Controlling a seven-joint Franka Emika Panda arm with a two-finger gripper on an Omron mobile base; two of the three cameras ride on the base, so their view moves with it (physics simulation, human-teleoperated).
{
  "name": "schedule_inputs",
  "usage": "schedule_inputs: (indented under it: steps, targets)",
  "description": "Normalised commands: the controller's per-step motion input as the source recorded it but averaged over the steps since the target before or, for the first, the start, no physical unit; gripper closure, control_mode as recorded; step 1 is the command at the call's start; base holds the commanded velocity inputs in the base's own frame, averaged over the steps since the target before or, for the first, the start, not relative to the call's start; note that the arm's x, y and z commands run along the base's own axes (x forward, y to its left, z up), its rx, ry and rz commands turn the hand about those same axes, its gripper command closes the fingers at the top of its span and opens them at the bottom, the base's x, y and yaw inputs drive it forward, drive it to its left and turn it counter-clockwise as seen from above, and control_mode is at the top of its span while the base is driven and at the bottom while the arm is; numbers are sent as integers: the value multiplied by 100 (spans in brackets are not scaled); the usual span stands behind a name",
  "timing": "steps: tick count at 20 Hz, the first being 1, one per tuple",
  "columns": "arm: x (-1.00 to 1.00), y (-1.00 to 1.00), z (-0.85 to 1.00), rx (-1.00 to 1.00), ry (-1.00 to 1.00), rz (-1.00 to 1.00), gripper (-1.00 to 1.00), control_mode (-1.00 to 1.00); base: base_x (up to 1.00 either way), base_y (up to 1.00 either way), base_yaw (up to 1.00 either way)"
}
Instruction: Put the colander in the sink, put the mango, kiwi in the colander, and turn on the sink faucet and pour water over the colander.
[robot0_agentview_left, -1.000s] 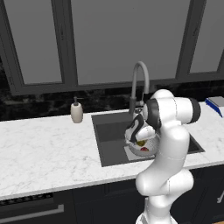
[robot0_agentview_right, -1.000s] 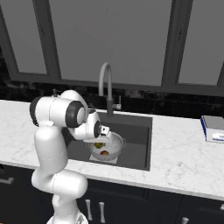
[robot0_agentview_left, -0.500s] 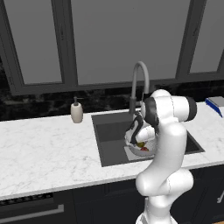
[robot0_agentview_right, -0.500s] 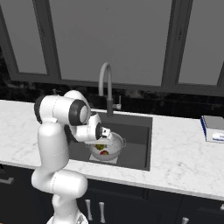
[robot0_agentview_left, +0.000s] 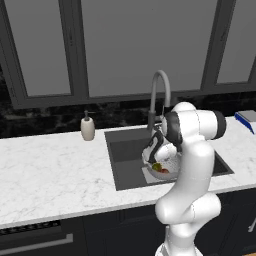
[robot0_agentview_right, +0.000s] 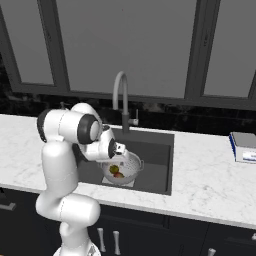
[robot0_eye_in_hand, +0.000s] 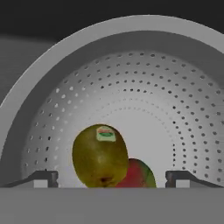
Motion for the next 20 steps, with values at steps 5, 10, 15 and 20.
schedule_inputs:
  steps: [5,10,15,20]
  targets:
    - [-41,-8,66,3,-1,10,-100,-100,0,0,0]
    - [-60,0,56,3,0,13,-100,-100,0,0,0]
    - [-51,-15,77,0,0,11,-100,-100,0,0,0]
    - [-47,-32,72,1,0,13,-100,-100,0,0,0]
